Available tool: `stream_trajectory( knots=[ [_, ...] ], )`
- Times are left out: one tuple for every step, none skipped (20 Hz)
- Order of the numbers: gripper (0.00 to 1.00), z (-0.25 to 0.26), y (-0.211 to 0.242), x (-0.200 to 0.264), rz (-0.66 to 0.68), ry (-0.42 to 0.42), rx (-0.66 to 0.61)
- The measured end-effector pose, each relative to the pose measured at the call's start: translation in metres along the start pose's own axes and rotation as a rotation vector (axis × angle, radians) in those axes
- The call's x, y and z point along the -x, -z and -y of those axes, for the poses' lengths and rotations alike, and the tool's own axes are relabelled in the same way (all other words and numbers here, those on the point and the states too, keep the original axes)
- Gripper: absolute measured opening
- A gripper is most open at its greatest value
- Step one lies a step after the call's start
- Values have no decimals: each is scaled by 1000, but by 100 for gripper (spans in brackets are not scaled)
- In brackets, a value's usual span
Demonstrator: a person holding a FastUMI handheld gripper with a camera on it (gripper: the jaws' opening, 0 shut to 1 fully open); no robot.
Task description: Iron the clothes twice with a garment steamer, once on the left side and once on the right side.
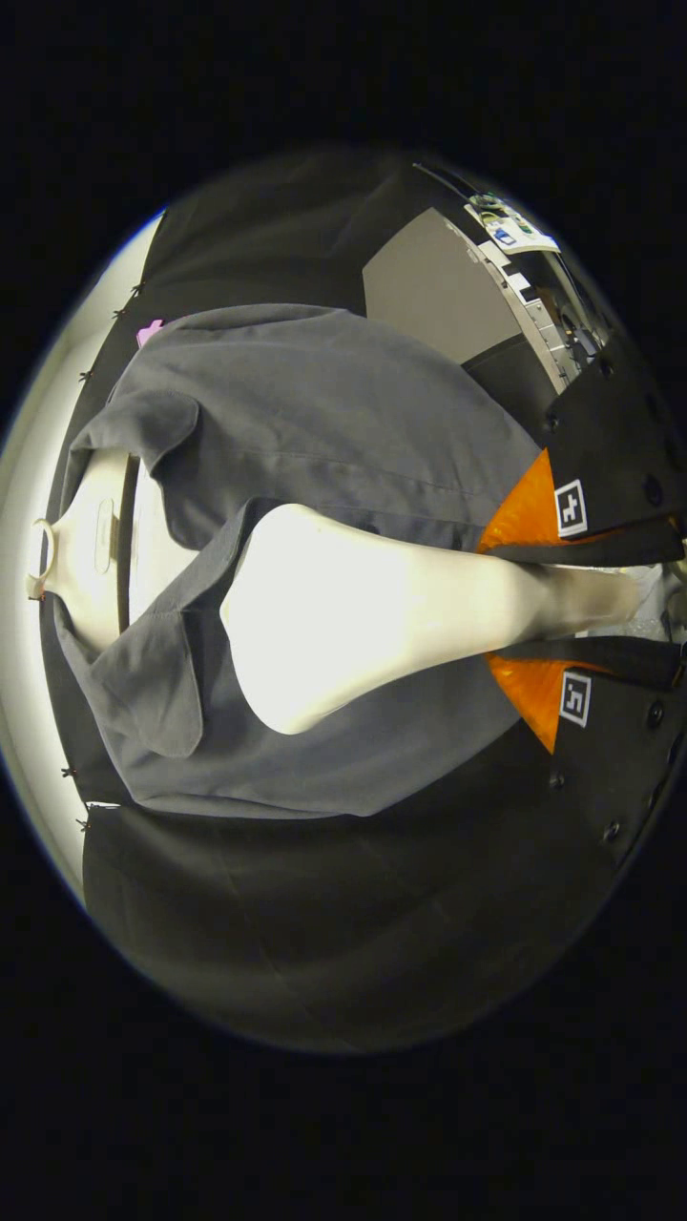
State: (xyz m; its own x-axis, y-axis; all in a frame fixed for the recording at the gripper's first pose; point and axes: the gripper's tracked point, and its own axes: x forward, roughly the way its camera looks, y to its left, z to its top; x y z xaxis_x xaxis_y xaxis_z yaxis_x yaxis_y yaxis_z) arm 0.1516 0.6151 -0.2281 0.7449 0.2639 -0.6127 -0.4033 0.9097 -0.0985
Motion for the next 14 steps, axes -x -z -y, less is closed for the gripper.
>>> stream_trajectory(
  knots=[
    [37, -1, 2, -5, -6, 2, 1],
    [37, -2, 4, -10, -13, 5, 2],
    [37, -3, 8, -14, -24, 6, 3],
    [37, -3, 12, -19, -31, 6, 1],
    [37, -2, 15, -24, -36, 6, -5],
    [37, -2, 19, -28, -41, 7, -11],
    [38, 0, 25, -33, -49, 8, -17],
    [38, 1, 30, -37, -59, 7, -23],
    [38, 1, 35, -44, -67, 7, -26],
    [38, 0, 41, -50, -74, 7, -28],
    [37, 0, 46, -51, -83, 6, -27],
    [37, -1, 51, -55, -90, 3, -24],
    [37, -1, 57, -56, -97, -1, -22],
    [37, -4, 62, -59, -109, -6, -18]
  ],
)
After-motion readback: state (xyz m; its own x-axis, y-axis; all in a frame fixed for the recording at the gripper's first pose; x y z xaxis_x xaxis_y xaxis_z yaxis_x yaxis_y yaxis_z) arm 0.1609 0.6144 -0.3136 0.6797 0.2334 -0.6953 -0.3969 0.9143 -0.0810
